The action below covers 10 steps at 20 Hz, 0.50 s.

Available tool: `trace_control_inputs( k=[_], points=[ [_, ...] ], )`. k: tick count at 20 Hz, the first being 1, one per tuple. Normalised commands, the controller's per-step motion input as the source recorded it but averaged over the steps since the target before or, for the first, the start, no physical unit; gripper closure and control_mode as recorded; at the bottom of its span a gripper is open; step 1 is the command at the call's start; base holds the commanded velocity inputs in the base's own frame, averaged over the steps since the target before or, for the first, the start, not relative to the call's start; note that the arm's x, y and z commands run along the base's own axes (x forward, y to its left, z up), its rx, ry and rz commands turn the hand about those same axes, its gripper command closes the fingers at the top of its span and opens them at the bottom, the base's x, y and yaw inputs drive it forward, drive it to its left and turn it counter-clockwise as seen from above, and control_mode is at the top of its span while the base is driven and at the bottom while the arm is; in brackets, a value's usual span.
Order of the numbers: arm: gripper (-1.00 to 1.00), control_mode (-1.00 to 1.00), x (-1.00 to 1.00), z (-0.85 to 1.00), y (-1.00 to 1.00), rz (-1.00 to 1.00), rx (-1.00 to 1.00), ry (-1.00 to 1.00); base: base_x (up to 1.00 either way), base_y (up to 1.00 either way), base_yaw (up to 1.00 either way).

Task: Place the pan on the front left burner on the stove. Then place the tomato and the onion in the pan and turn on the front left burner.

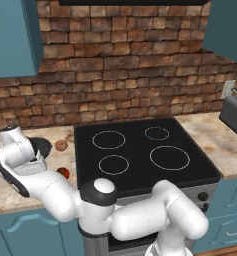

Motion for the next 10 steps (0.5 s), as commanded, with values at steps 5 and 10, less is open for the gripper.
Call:
trace_control_inputs(
  k=[5,10],
  points=[
    [-1.0,-1.0,0.05,-0.34,0.0,0.0,0.0,0.0,0.0,0.0,0.0],
    [1.0,-1.0,0.03,-0.34,0.06,0.0,0.0,0.0,0.0,0.0,0.0]
  ],
)
